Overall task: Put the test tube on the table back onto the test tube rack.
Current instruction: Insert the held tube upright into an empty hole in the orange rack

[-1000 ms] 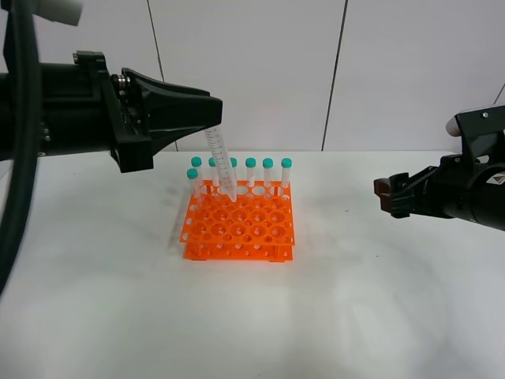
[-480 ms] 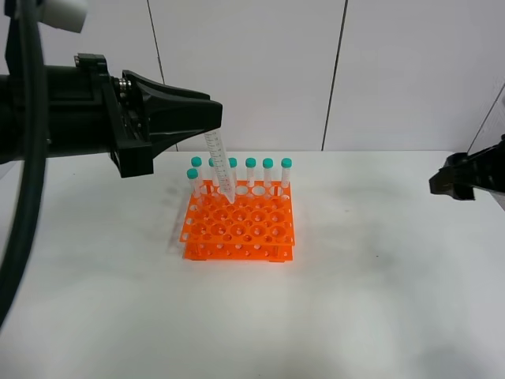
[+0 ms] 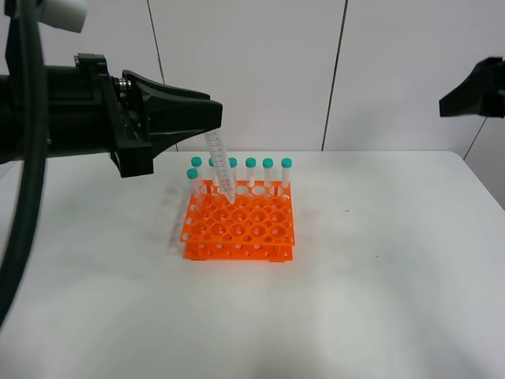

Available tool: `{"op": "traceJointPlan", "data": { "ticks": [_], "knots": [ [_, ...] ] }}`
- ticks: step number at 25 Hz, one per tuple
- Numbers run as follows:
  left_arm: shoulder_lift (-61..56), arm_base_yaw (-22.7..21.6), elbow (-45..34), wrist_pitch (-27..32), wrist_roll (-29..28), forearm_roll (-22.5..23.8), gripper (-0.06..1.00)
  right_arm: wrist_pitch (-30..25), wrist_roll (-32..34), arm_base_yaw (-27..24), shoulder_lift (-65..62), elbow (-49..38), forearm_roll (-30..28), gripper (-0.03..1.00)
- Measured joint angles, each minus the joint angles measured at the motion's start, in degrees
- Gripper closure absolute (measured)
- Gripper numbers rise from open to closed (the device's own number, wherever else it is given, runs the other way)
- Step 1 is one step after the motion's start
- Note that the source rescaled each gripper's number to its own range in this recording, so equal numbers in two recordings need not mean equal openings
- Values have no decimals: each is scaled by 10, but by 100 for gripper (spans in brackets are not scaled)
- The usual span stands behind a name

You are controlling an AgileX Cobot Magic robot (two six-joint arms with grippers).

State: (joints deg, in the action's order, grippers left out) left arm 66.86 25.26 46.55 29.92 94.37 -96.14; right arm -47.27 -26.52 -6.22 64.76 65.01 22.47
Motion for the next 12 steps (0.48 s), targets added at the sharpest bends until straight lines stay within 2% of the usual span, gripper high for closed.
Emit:
{"op": "traceJointPlan", "data": {
  "ticks": [3,7,8,12],
  "knots": [
    [0,0,0,0,0,0,94,-51,19,0,-16,29,-25,4],
    [0,0,0,3,0,-1,94,-53,114,1,-19,26,-160,4],
    [0,0,0,5,0,-1,94,-44,125,2,-23,23,-177,4],
    [0,0,0,11,0,-1,94,-25,120,2,-50,17,-170,4]
  ]
}}
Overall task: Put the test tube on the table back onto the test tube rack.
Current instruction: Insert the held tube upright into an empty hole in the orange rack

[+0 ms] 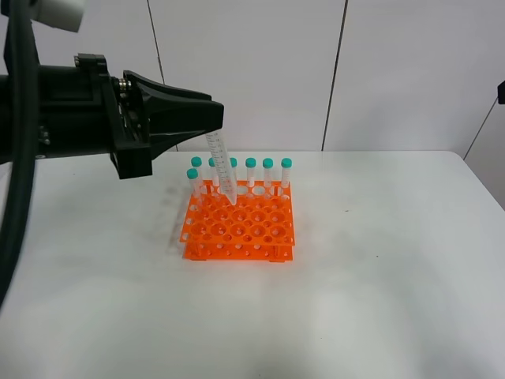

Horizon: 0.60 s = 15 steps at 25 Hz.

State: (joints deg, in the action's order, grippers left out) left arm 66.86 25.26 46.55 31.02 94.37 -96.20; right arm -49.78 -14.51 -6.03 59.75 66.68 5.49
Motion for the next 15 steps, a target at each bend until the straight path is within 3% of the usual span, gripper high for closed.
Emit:
{"op": "traceJointPlan", "data": {
  "ticks": [15],
  "knots": [
    [0,0,0,3,4,0,94,-40,-7,0,-190,-4,-1,4]
  ]
}}
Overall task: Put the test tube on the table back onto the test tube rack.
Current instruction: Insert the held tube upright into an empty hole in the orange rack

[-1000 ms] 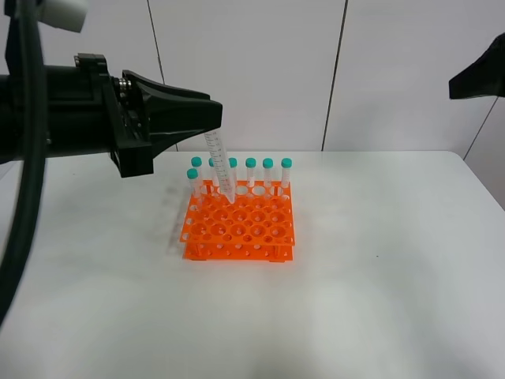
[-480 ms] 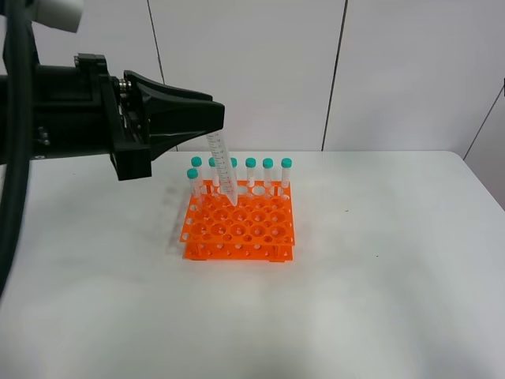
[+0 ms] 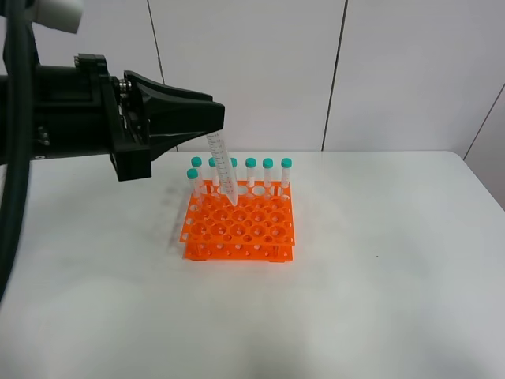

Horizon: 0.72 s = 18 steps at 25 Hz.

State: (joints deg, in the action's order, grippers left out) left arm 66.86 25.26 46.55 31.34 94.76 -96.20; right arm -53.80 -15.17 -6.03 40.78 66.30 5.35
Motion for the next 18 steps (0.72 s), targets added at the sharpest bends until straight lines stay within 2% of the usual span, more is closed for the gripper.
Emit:
{"op": "traceJointPlan", "data": {
  "ticks": [12,15,18],
  "knots": [
    [0,0,0,0,1,0,94,-97,31,0,-140,-8,-33,4],
    [0,0,0,0,3,0,94,-98,41,0,-177,-50,-34,4],
    [0,0,0,0,5,0,94,-99,52,0,-221,-132,-39,4]
  ]
}}
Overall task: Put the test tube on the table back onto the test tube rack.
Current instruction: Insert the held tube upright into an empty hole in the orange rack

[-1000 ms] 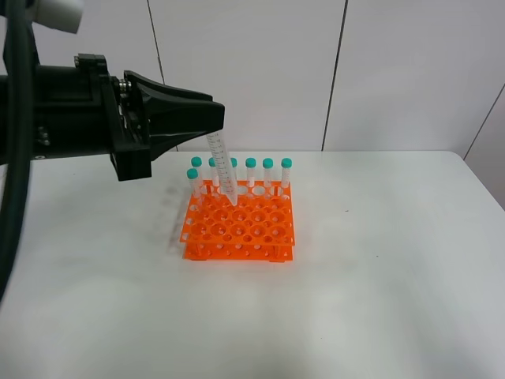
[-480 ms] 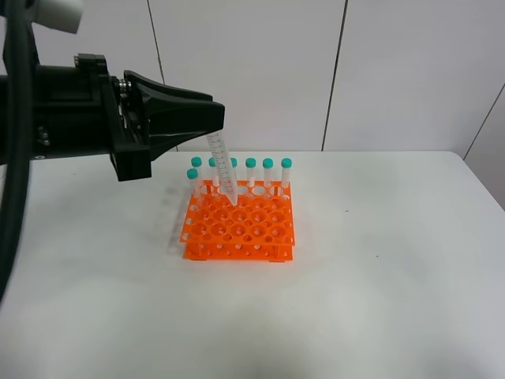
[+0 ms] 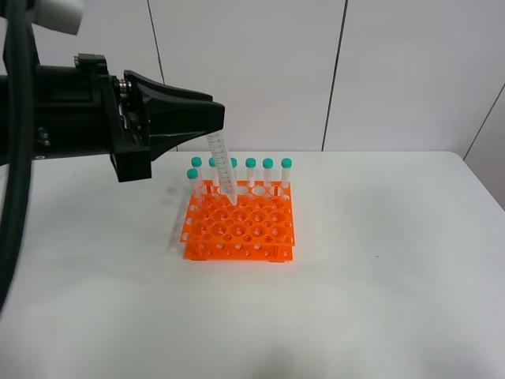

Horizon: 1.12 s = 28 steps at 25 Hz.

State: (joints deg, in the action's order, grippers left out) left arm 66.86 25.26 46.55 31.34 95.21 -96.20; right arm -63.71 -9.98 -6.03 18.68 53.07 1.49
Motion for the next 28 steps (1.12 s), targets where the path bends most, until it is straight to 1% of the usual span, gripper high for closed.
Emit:
{"op": "traceJointPlan", "data": {
  "ticks": [4,8,13,21,24,28],
  "knots": [
    [0,0,0,0,4,0,94,-1,24,0,-55,-111,-2,4],
    [0,0,0,0,4,0,94,-3,43,0,-97,-166,2,4],
    [0,0,0,0,5,0,94,-2,47,0,-126,-186,4,4],
    [0,0,0,0,5,0,94,-8,49,0,-130,-198,4,4],
    [0,0,0,0,5,0,94,-2,49,0,-131,-227,4,4],
    [0,0,0,0,5,1,94,33,49,0,-131,-241,3,4]
  ]
}}
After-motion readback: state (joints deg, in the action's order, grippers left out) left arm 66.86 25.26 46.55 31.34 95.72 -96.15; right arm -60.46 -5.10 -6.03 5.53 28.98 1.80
